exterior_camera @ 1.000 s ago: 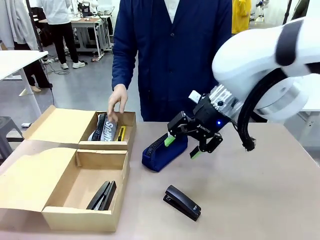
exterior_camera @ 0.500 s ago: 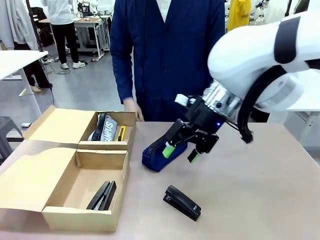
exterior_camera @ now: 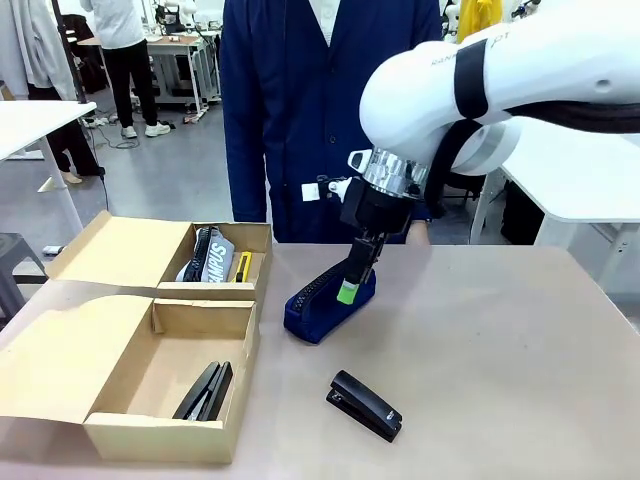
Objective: Place items inside the box.
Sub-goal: Pick up a Pencil pouch or Stapler and place it inside the Mailer Box closest to the robot.
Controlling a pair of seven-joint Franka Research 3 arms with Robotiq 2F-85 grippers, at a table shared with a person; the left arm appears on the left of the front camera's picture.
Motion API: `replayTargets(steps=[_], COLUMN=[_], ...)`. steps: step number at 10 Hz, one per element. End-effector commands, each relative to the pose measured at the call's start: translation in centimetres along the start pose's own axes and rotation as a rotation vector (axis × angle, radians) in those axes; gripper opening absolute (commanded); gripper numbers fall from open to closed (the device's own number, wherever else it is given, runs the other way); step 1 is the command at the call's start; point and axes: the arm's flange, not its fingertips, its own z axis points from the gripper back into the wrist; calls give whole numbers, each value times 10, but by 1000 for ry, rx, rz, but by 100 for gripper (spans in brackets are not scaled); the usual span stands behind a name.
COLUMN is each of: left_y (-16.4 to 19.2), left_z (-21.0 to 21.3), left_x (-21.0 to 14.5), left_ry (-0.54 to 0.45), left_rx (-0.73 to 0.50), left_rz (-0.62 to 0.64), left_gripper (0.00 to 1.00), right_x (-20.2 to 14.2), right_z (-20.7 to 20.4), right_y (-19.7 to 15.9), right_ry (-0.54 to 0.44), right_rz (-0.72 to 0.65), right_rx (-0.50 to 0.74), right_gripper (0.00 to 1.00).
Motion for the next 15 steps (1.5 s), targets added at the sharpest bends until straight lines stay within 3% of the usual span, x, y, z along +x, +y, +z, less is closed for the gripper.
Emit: replayTargets(steps=[1, 2, 4, 6, 8, 10, 12, 13, 14, 15], left_y=[-2, -2, -2, -2, -2, -2, -2, -2, -2, -2], left_z=[-1, -1, -1, -1, -1, -1, -1, -1, -1, -1], left_x=[-2, -2, -2, -2, -2, -2, -2, -2, -2, -2], left_ry=[-11, -11, -11, -11, -11, -11, -11, -11, -11, -11], left_rx=[-19, -19, -19, -19, -19, -19, -19, -19, -19, -19], left_rz=[-21, -21, -21, -21, -21, -21, -21, -21, -21, -21], left_gripper=[100, 100, 100, 100, 100, 100, 100, 100, 100, 100], right_x=[-5, 0, -3, 10, 28, 36, 31, 8, -7, -6], right_z=[-3, 0, -3, -9, -22, -34, -41, -7, 21, 29], right_y=[-2, 0, -20, -41, -58, -66, -64, -32, 27, 97], right_ry=[-4, 0, -94, -72, -12, -37, -44, -211, -322, -332], right_rz=[-166, 0, 434, 597, 631, 684, 652, 457, 273, 313], right_rx=[3, 0, -163, -247, -226, -262, -198, -59, 123, -18], right_gripper=[100, 100, 100, 100, 100, 100, 100, 100, 100, 100])
